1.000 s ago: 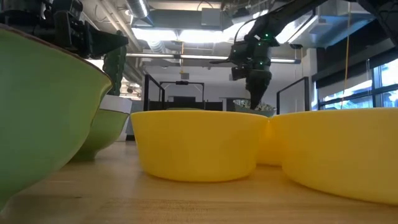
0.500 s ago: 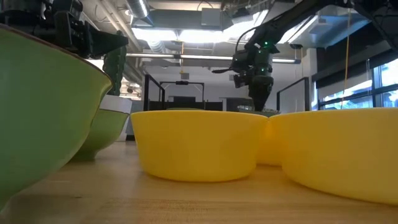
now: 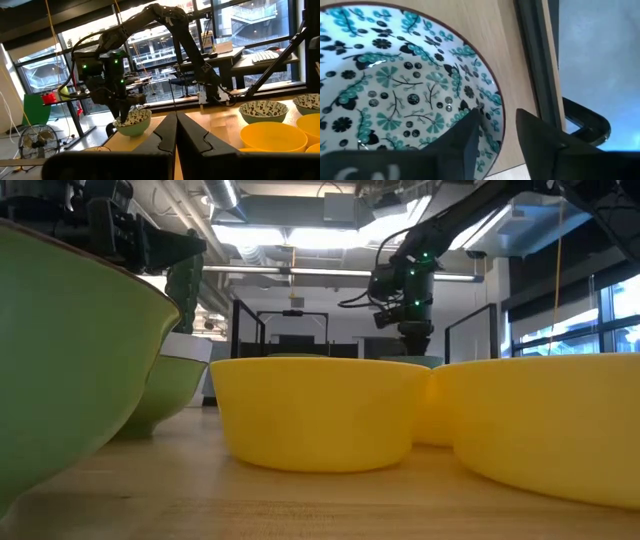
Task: Pick & Place Mini bowls
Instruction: Put the top blue bowl on the shelf
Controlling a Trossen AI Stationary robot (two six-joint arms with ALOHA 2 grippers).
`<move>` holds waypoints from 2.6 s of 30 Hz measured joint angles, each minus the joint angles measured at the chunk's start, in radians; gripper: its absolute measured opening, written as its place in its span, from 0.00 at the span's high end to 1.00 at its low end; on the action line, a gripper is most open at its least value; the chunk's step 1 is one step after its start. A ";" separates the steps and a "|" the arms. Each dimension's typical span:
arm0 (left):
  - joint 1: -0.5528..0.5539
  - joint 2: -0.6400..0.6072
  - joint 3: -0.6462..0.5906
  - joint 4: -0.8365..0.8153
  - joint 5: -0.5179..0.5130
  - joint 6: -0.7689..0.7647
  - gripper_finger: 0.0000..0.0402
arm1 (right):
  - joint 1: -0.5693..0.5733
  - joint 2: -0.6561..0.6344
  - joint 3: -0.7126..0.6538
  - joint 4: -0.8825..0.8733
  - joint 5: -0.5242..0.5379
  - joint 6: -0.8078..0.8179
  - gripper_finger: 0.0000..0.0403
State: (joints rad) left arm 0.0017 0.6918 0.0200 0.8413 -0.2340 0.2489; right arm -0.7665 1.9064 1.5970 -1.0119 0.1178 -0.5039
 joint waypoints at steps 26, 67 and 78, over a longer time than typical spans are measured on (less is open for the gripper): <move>0.000 0.000 0.000 0.000 0.000 -0.003 0.98 | 0.291 -0.019 0.200 -0.337 -0.177 0.094 0.95; 0.000 0.000 0.000 0.000 0.000 -0.010 0.98 | 0.316 -0.019 -0.016 -0.259 -0.011 0.105 1.00; 0.000 0.000 0.000 0.000 0.000 -0.010 0.99 | 0.307 -0.019 -0.016 -0.230 0.030 0.111 0.99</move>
State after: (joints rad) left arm 0.0017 0.6918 0.0200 0.8417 -0.2340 0.2390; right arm -0.4599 1.8877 1.5806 -1.2421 0.1474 -0.3927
